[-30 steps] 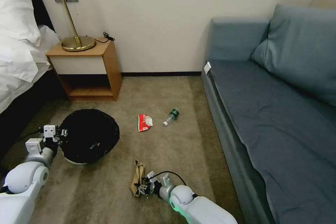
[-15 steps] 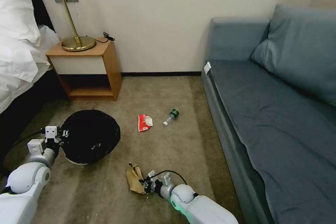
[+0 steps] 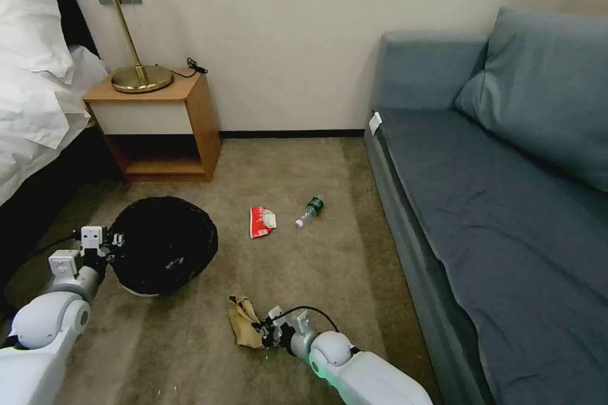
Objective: Pick up the trash bin, then pick up the garbage on the floor and place it into the trash bin.
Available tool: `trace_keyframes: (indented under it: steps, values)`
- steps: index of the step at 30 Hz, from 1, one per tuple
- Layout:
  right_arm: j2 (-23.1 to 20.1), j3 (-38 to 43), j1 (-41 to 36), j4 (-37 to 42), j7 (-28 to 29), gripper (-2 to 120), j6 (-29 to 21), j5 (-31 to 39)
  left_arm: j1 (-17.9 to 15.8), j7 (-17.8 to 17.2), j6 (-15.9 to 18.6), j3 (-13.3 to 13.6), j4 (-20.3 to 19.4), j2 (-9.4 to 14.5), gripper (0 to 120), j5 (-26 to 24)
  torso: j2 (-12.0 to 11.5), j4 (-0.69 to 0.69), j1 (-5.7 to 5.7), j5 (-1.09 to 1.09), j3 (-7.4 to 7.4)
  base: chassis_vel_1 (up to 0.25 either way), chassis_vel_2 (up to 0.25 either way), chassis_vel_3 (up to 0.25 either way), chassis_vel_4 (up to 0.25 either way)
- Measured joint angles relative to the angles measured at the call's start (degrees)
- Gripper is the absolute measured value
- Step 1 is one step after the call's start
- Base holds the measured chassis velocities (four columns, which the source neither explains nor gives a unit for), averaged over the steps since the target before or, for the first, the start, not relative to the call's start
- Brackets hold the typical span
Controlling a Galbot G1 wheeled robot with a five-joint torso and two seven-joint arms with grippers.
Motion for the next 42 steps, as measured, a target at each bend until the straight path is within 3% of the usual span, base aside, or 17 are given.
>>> trace_keyframes:
  steps: [18,27,37,42]
  values:
    - [-3.9,3.4,8.2,3.6,0.1,0,-0.7,3.0,-0.3,0.0,0.1,0.5,-0.1,0.3,4,0.0,0.0,0.0,0.0,0.0,0.0,0.0,0.0,0.0,0.0]
    - [-5.8,7.9,12.4,12.0,0.3,0,-1.9,3.8,-0.8,0.0,0.2,1.2,0.1,-0.1,4,0.2,0.0,0.0,0.0,0.01,-0.01,0.0,0.0,0.0,0.0]
    - [-5.0,6.8,16.5,21.2,2.2,0,-4.8,9.4,-1.0,0.0,0.3,1.7,-0.1,-0.3,4,0.1,0.0,0.0,0.0,-0.01,0.0,0.0,0.0,0.0,0.0]
    - [-2.3,3.2,17.8,23.9,3.4,0,-5.6,14.0,-1.4,-0.2,0.3,2.2,-0.3,-0.6,4,-0.1,0.0,0.0,0.0,-0.01,0.0,0.0,0.0,0.0,0.0]
